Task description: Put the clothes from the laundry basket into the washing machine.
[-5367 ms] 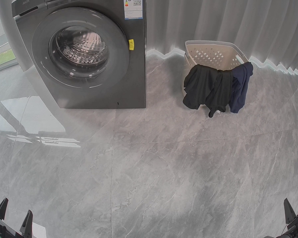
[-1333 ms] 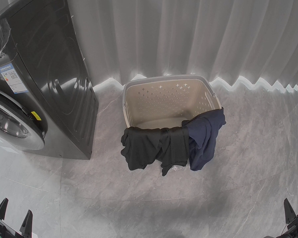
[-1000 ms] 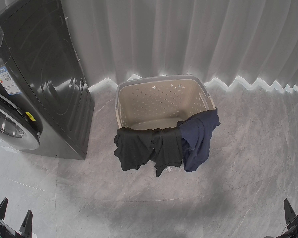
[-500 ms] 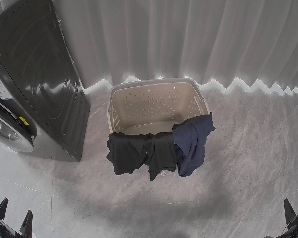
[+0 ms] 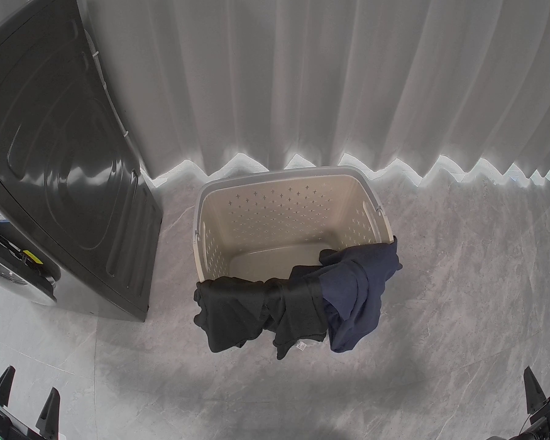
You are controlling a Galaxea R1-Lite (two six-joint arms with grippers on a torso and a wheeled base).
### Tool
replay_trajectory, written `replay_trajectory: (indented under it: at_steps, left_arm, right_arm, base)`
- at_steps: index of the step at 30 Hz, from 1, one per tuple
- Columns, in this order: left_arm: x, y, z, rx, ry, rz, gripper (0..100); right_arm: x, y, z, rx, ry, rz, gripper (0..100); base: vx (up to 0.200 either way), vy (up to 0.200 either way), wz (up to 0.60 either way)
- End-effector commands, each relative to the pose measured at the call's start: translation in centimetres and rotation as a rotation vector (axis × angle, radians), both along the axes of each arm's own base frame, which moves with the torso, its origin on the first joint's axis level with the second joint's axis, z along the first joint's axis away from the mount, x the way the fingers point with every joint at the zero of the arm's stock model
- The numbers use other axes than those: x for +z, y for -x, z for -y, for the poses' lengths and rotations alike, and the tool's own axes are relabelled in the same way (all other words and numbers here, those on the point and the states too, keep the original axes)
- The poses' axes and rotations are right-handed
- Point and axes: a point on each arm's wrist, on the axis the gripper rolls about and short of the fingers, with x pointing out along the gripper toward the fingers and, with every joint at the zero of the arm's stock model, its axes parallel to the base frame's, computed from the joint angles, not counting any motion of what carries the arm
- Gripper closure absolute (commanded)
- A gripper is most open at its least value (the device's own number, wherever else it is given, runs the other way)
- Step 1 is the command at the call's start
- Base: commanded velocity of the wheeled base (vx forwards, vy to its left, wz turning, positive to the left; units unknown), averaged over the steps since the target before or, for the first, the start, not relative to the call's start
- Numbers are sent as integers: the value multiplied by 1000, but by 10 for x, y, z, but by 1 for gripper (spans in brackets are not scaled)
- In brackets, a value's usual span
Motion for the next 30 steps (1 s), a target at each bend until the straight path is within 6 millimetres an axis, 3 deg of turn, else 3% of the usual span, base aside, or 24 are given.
replay_trajectory:
  at_steps: [1, 21, 30]
  left_arm:
    - [-5, 0, 0, 0, 0, -1, 0]
    - [-5, 0, 0, 0, 3, -1, 0]
    - [-5, 0, 0, 0, 3, -1, 0]
  right_arm:
    - [-5, 0, 0, 0, 0, -1, 0]
    - [-5, 0, 0, 0, 0, -1, 0]
    - [-5, 0, 0, 0, 0, -1, 0]
  base:
    - [200, 0, 0]
    - [200, 0, 0]
    - [0, 0, 0]
